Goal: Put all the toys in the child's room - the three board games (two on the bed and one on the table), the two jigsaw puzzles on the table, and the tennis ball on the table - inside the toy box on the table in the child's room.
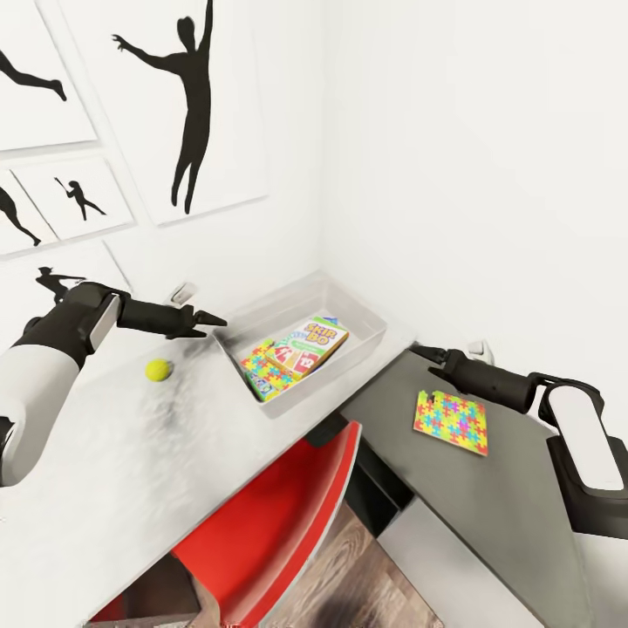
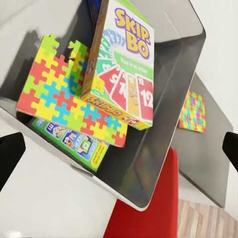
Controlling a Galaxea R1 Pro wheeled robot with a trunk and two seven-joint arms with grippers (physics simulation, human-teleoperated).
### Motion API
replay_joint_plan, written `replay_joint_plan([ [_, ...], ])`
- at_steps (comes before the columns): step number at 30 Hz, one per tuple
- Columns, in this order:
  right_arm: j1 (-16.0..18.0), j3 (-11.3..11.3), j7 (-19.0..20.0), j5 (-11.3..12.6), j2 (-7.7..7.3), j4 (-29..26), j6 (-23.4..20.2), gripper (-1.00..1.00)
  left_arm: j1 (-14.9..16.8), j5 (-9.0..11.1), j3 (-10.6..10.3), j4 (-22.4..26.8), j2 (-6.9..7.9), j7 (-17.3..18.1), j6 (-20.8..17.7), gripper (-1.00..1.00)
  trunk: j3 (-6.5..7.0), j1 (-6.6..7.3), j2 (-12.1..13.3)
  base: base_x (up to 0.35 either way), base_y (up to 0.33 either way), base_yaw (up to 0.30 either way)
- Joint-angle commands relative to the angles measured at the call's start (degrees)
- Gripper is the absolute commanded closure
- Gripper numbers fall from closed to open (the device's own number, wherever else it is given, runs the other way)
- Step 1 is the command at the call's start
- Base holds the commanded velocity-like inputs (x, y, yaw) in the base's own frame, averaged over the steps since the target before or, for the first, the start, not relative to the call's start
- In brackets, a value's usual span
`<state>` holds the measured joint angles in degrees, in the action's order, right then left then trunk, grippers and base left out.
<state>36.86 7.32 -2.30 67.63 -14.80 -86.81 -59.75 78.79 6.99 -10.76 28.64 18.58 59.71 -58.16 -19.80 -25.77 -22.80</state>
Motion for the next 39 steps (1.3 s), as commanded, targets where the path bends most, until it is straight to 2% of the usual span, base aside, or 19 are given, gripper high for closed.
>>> replay_joint_plan([
  [1,0.05,0.05,-0.26,0.26,0.01,-0.03,-0.25,-1.0,0.06,0.58,-0.42,0.01,0.08,-0.12,-0.38,-1.0,-0.11,-0.02,-0.12,-0.151,-0.001,0.0],
  [28,0.05,-0.03,-0.34,0.22,0.04,0.06,-0.25,-1.0,0.06,0.49,-0.41,0.01,0.14,-0.12,-0.29,-1.0,0.2,-0.02,-0.12,-0.102,0.0,-0.033],
  [39,0.05,-0.04,-0.34,0.23,0.11,0.03,-0.25,-1.0,0.05,0.49,-0.42,0.01,0.42,-0.12,-0.21,-1.0,0.59,-0.02,-0.12,-0.061,0.0,-0.145],
])
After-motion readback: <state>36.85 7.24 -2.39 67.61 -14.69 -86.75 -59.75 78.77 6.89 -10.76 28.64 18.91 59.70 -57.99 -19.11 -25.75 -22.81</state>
